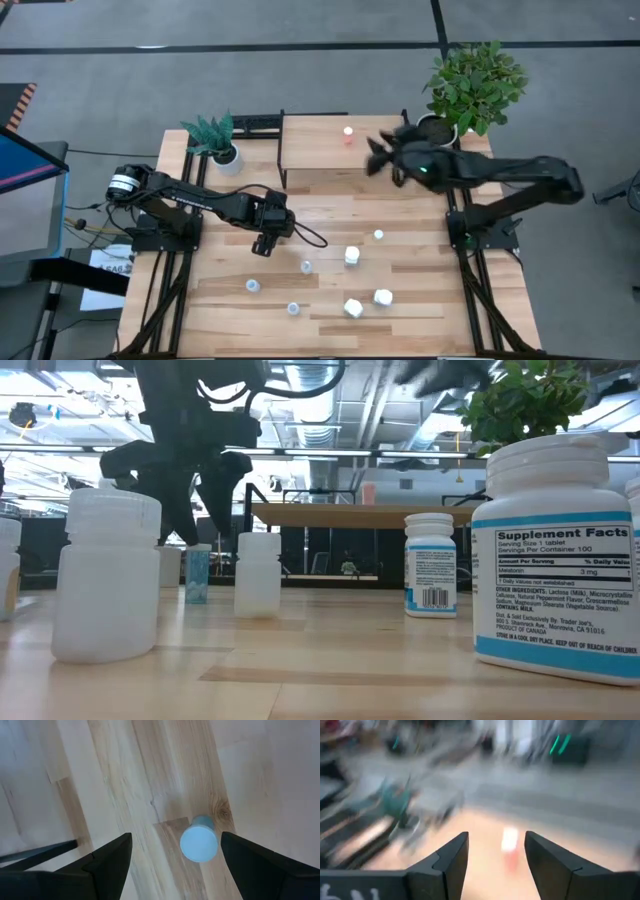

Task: Pick and place medicine bottles onto shelf by color
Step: Put the blue pill bottle on the shelf, then put the yellow pill bottle on the shelf

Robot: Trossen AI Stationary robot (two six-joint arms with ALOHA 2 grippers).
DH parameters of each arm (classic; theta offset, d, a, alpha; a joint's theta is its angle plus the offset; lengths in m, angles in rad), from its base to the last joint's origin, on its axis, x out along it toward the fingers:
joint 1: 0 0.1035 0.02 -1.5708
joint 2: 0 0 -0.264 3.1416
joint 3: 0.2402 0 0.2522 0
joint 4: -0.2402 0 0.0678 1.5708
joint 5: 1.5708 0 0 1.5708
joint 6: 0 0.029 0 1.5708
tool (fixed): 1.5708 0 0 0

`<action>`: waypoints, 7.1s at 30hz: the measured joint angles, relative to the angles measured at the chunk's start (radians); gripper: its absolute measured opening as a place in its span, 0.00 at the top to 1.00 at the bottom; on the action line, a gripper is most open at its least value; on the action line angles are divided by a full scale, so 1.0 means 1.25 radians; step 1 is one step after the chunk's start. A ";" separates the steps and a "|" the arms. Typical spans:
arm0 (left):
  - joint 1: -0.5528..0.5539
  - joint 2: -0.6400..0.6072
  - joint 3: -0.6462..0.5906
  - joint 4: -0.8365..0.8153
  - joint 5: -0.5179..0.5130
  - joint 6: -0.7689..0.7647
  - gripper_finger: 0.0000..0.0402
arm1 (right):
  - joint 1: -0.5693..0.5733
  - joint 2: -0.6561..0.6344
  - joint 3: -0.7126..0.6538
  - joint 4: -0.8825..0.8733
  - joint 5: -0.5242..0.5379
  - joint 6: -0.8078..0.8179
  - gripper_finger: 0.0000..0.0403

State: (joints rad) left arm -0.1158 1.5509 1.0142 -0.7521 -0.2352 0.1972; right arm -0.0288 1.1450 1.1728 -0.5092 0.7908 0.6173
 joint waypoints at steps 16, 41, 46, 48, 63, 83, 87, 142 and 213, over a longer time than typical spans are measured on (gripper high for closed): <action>0.000 0.000 0.009 -0.077 0.089 -0.094 0.27 | 0.447 -0.069 -0.001 -0.629 -0.462 0.674 0.58; 0.021 0.054 0.010 -0.027 0.100 -0.050 0.46 | 0.518 -0.009 -0.001 -0.585 -0.462 0.765 0.60; 0.022 0.054 0.010 -0.001 0.115 -0.047 0.59 | 0.518 -0.009 -0.001 -0.585 -0.462 0.764 0.60; 0.022 0.054 0.010 0.004 0.115 -0.047 0.63 | 0.518 -0.009 -0.001 -0.585 -0.462 0.764 0.60; 0.022 0.052 0.204 -0.220 0.116 -0.009 0.77 | 0.518 -0.009 -0.001 -0.585 -0.462 0.763 0.61; 0.252 0.207 0.778 -0.417 0.116 0.171 0.78 | 0.518 -0.009 -0.001 -0.570 -0.462 0.763 0.62; 0.290 0.288 0.864 -0.427 0.116 0.188 0.78 | 0.518 -0.009 -0.001 -0.567 -0.462 0.763 0.62; 0.403 0.490 1.070 -0.440 0.156 0.188 0.60 | 0.520 -0.009 -0.001 -0.531 -0.443 0.754 0.67; 0.316 -0.041 0.973 -0.656 0.248 0.005 0.41 | 0.147 0.433 -0.002 -0.437 -0.572 -0.078 0.34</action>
State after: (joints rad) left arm 0.2798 1.4991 2.2304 -1.5718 0.0746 0.2032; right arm 0.1551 1.6863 1.1706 -1.0553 0.0756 0.5197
